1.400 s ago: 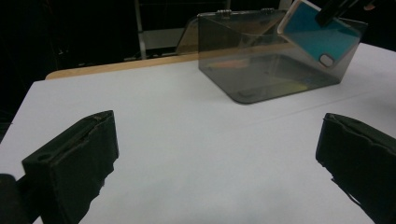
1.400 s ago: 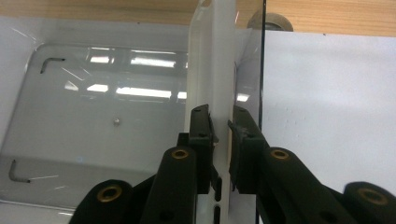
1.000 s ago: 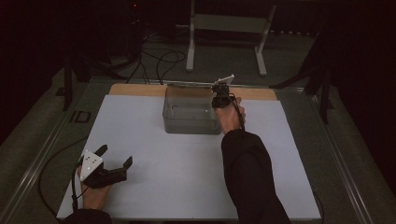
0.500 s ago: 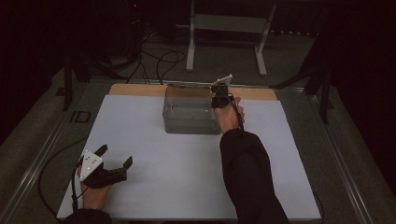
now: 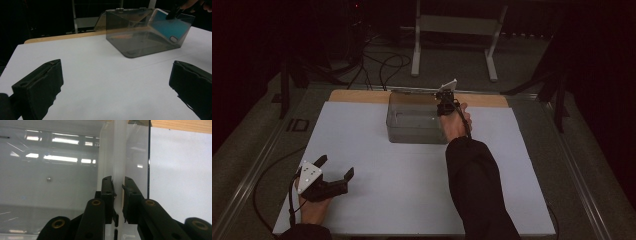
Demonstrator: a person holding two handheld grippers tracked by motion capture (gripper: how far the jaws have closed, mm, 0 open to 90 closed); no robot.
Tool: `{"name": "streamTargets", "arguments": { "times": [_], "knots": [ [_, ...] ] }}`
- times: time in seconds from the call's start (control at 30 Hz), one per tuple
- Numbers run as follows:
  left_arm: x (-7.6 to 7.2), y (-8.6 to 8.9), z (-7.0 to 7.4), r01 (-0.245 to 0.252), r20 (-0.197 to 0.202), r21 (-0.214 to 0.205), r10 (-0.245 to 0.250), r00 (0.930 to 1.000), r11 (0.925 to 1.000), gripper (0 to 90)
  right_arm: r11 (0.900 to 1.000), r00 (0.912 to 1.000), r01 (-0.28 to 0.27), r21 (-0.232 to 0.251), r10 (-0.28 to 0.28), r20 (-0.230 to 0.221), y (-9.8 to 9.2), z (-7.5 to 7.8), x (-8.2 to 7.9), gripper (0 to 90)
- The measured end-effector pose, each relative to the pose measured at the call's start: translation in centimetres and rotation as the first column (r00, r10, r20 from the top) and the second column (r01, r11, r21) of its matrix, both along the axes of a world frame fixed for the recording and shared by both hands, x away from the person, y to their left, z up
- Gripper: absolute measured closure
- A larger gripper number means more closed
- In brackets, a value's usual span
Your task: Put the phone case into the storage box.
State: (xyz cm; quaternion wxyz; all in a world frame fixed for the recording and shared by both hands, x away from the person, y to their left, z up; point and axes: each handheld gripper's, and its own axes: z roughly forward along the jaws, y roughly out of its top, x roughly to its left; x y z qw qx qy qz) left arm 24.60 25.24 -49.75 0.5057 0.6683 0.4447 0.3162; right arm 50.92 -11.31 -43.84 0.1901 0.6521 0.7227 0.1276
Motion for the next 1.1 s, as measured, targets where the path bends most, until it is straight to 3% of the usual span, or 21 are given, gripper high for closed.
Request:
{"name": "streamTargets", "arguments": {
  "times": [0.53,0.8,1.1],
  "knots": [
    [0.0,-0.1,0.0,0.004,0.001,0.0,-0.004,1.0,1.0,0.1,1.0,0.9999,0.0,0.004,0.0,-0.013,0.1,-0.4,0.0,76.0],
    [0.0,-0.1,0.0,0.005,0.0,0.003,-0.005,1.0,1.0,0.1,0.9983,0.9974,-0.058,0.005,0.058,0.044,0.1,0.3,-0.7,68.9],
    [0.1,-0.1,0.0,0.007,-0.001,0.008,-0.007,1.0,0.9999,0.1,0.9944,0.9923,-0.099,0.037,0.096,0.078,-0.3,1.0,-1.4,65.2]
  ]
}}
